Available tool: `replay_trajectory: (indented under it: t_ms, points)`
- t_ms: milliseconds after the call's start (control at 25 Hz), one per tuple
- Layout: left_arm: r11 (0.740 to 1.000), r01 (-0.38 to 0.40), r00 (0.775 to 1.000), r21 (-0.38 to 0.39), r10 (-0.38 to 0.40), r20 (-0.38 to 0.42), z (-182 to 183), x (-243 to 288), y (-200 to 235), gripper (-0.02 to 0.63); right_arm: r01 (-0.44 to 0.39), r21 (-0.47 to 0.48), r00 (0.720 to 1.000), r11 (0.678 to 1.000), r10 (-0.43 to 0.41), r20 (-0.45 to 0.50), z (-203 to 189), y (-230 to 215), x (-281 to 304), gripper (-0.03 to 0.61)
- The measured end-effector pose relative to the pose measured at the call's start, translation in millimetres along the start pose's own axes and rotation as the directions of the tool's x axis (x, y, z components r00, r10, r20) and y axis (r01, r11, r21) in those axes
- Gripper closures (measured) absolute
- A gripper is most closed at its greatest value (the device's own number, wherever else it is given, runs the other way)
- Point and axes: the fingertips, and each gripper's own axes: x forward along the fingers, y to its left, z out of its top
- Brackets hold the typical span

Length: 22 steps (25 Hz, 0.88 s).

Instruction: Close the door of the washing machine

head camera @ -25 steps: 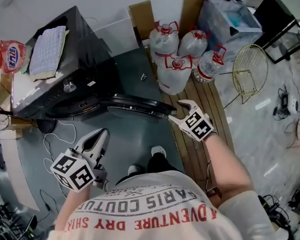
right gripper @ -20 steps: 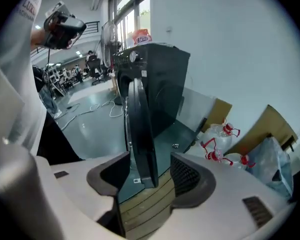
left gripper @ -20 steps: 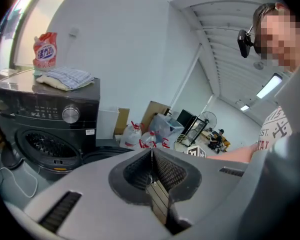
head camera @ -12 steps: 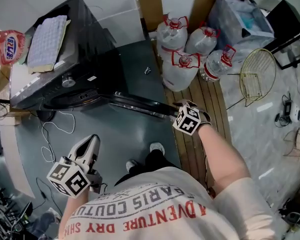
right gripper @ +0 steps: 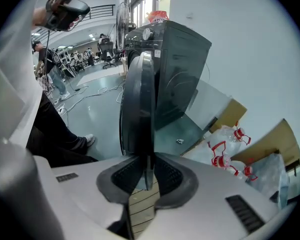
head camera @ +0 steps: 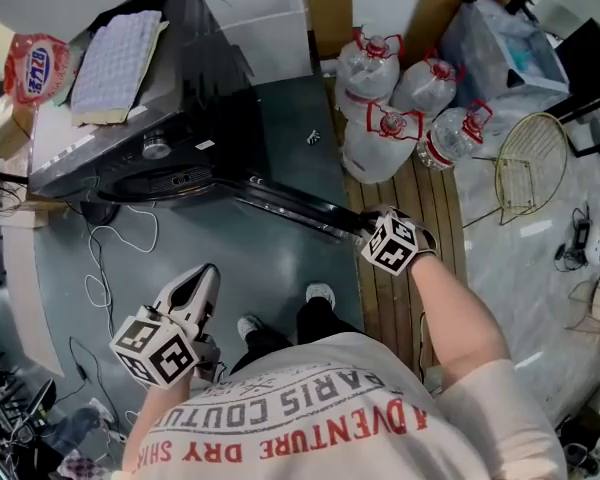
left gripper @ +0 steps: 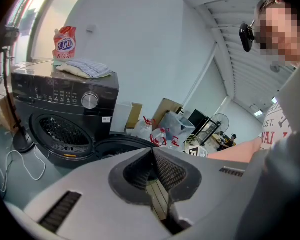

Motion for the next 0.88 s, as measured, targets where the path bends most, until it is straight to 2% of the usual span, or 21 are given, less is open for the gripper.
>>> replay_trajectory:
  t_ms: [400, 880]
  points:
    - [0.999, 0.03, 0.999, 0.014, -0.03, -0.023, -13, -4, 4, 0.581, 0.002, 0.061, 1.0, 0.998, -0.001, -0.023, -3, 28, -4, 0.508]
    - [0.997, 0.068, 0.997, 0.034, -0.067, -0.048, -31, -42, 36, 0.581, 0.005, 0.214, 1.0, 0.977, -0.002, -0.014, 8, 100, 3, 0.508]
